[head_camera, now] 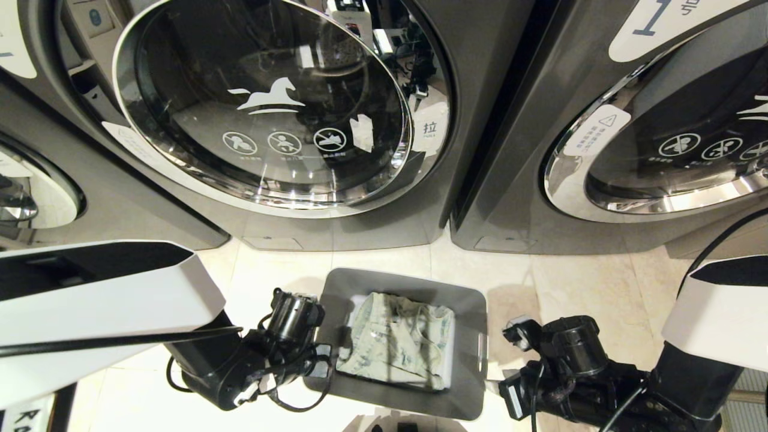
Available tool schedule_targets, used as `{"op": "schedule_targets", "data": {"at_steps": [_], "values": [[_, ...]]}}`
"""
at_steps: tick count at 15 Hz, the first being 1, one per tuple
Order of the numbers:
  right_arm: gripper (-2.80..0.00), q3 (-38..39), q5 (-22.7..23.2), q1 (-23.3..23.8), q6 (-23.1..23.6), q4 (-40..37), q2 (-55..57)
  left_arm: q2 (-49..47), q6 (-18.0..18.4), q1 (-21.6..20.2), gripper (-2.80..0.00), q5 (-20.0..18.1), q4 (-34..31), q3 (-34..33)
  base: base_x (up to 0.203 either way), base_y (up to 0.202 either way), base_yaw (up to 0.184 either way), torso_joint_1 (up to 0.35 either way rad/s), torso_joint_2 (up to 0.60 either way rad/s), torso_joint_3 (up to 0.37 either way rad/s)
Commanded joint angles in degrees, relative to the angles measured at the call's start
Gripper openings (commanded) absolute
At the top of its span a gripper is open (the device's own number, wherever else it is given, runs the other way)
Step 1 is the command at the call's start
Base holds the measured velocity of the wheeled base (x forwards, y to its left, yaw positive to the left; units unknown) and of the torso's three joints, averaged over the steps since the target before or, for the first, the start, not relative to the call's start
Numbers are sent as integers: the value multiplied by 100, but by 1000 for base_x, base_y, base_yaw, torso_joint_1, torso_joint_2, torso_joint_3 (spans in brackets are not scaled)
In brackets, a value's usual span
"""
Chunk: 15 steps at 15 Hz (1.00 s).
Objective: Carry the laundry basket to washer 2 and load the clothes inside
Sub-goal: Pick up the clothes basket and put it beside the washing machine
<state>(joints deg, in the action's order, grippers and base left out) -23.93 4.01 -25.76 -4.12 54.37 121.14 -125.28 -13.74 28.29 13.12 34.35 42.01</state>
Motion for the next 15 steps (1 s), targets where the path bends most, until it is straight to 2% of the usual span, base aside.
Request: {"op": "schedule_targets", "data": {"at_steps": [1, 6, 11, 12, 15], "values": [[-280, 88, 3, -97, -22, 34, -29, 95, -54, 164, -280, 5, 18, -215, 0, 0, 0, 0, 0, 0], [-280, 611, 5, -327, -97, 460, 50, 136, -450, 502, -280, -2, -8, -396, 0, 0, 0, 0, 0, 0], [-280, 1170, 12, -578, -223, 874, 218, 100, -472, 539, -280, -2, 1, -363, 0, 0, 0, 0, 0, 0], [-280, 1292, 6, -673, -242, 1013, 302, 98, -483, 593, -280, 0, 1, -404, 0, 0, 0, 0, 0, 0], [-280, 1711, -6, -904, -351, 1804, 644, 148, -853, 760, -280, 15, -1, -591, 0, 0, 0, 0, 0, 0]]}}
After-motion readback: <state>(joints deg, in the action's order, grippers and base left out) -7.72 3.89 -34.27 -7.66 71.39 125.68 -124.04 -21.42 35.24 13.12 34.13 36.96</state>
